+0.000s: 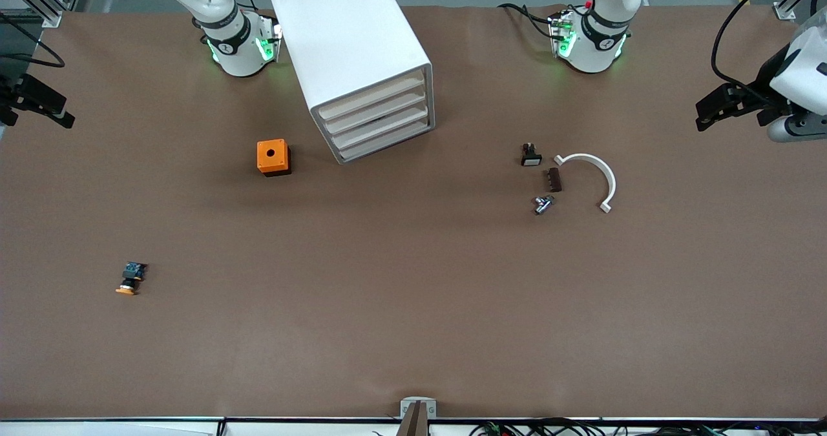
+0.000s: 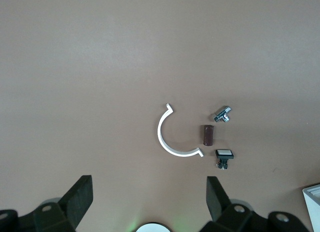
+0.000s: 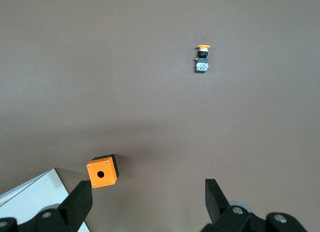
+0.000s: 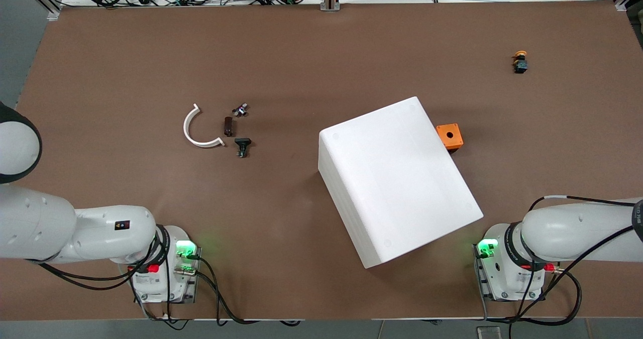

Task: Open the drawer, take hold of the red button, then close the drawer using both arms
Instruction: 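Reach the left gripper toward the white cabinet's drawer handle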

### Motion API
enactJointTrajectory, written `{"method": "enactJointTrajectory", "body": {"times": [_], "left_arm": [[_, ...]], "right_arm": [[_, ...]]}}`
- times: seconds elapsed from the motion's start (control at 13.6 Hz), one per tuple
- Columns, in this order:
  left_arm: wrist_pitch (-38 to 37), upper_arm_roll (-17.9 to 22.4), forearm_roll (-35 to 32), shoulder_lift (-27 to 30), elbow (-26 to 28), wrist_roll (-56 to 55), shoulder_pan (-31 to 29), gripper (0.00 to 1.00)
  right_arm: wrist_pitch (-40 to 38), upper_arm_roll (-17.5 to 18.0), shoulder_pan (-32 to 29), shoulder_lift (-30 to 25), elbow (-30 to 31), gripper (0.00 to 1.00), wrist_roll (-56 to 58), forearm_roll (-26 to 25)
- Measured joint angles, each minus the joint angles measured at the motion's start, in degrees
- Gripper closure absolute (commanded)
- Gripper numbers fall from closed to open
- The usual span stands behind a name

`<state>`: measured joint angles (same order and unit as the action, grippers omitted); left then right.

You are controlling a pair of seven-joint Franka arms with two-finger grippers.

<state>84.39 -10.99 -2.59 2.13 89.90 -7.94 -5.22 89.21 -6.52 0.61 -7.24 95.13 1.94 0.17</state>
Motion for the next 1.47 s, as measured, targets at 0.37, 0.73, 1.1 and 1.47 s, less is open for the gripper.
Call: {"method": "enactJointTrajectory", "body": {"times": [0.37, 0.73, 1.1, 1.47], "left_arm": [[-0.03, -0.10, 0.00, -0.83, 0.00, 0.00, 0.56, 0.00], [0.03, -0.52, 0.00, -5.39, -2.20, 0.00, 1.09, 0.00], [2.08, -1.10, 0.00, -13.98, -2.98, -4.71, 6.11, 0.00], [2.66, -1.24, 2.21, -23.20, -7.80, -17.27, 8.69, 0.00]], "right_arm": [[0.00, -0.01, -0.02, -0.01, 0.10, 0.00, 0.00, -0.45], [0.00, -0.01, -0.03, -0.06, 0.28, 0.00, 0.00, -0.53], [0.00, -0.02, -0.06, -0.13, 0.43, 0.00, 0.00, -0.54], [0.00, -0.02, -0.07, -0.16, 0.48, 0.00, 0.00, -0.54]]}}
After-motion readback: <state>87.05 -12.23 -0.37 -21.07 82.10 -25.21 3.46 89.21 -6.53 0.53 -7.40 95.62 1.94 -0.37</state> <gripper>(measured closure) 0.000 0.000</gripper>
